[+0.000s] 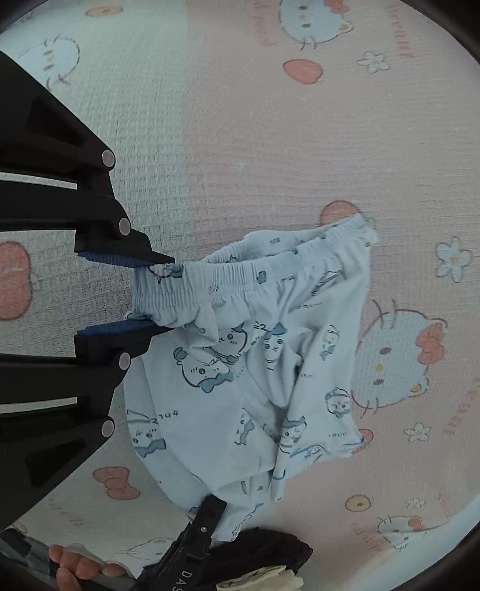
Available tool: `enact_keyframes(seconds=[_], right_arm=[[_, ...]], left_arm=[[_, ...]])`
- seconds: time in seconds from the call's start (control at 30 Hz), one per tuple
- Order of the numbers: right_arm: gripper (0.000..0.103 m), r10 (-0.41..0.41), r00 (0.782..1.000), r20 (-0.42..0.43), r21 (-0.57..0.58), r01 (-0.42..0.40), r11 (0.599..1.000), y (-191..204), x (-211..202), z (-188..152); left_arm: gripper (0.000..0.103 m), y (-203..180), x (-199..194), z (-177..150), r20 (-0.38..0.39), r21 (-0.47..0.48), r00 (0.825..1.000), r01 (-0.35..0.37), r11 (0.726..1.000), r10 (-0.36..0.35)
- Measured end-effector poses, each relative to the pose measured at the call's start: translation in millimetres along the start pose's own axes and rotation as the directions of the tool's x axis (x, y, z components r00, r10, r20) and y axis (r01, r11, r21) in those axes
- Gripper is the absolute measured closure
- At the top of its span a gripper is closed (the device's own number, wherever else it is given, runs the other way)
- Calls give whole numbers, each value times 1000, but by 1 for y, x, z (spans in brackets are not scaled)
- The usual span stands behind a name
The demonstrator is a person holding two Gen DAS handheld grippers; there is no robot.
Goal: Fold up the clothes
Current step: 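Grasp the pants waistband with the left gripper while the right gripper pinches the leg, then release the pants with both grippers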
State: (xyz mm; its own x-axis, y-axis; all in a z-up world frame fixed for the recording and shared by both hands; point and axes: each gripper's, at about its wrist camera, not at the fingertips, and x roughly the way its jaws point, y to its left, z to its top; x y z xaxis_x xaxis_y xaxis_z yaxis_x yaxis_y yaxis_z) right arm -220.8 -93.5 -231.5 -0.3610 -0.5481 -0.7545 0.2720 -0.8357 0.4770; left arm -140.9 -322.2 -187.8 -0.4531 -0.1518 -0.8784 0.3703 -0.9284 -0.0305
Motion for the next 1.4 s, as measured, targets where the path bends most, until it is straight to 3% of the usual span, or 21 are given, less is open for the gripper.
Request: enact_keyframes(seconds=[0.1,0.27,0.47,0.63,0.77,0.9,1.07,1.2,1.27,1.3,1.33,1.4], right_arm=[[89,13,1000,0,-17,-13,1000,3,-15,-2],[89,32,996,-80,25,-30,999,-10,-27,-14],[89,88,983,-162,156,-62,986,-41,-36,-40],[89,86,979,-184,178,-53,983,-53,-53,-59],[89,89,983,-162,184,-59,981,-60,-77,-69],[89,146,984,-100,227,-120,966,-66,-100,-72],[89,209,976,-57,270,-187,945,-69,-123,-76],[89,214,975,-56,282,-190,940,-74,-129,-86],[89,216,974,-65,288,-189,939,-75,-125,-91],[88,213,974,-72,291,-183,939,-75,-124,-92],[88,208,975,-81,292,-176,940,-76,-122,-94],[88,197,975,-98,297,-161,941,-77,-119,-96]], left_arm=[[81,3,-12,3,7,-19,1000,12,1000,-12],[81,-1,-24,-9,-5,-68,999,53,996,-53],[81,-6,-33,-51,-38,-122,998,54,991,-60],[81,-2,-48,-82,-27,-217,996,82,973,-90],[81,-6,-61,-96,-15,-253,995,95,963,-102],[80,-11,-76,-106,-1,-233,995,99,967,-102],[80,-5,-93,-108,99,-303,983,176,937,-153],[80,4,-88,-110,102,-384,977,214,898,-189],[77,8,-84,-112,90,-421,975,222,880,-203],[71,11,-82,-114,82,-439,974,224,870,-209],[58,14,-81,-115,79,-455,973,230,860,-219],[40,19,-82,-117,97,-471,970,242,848,-223]])
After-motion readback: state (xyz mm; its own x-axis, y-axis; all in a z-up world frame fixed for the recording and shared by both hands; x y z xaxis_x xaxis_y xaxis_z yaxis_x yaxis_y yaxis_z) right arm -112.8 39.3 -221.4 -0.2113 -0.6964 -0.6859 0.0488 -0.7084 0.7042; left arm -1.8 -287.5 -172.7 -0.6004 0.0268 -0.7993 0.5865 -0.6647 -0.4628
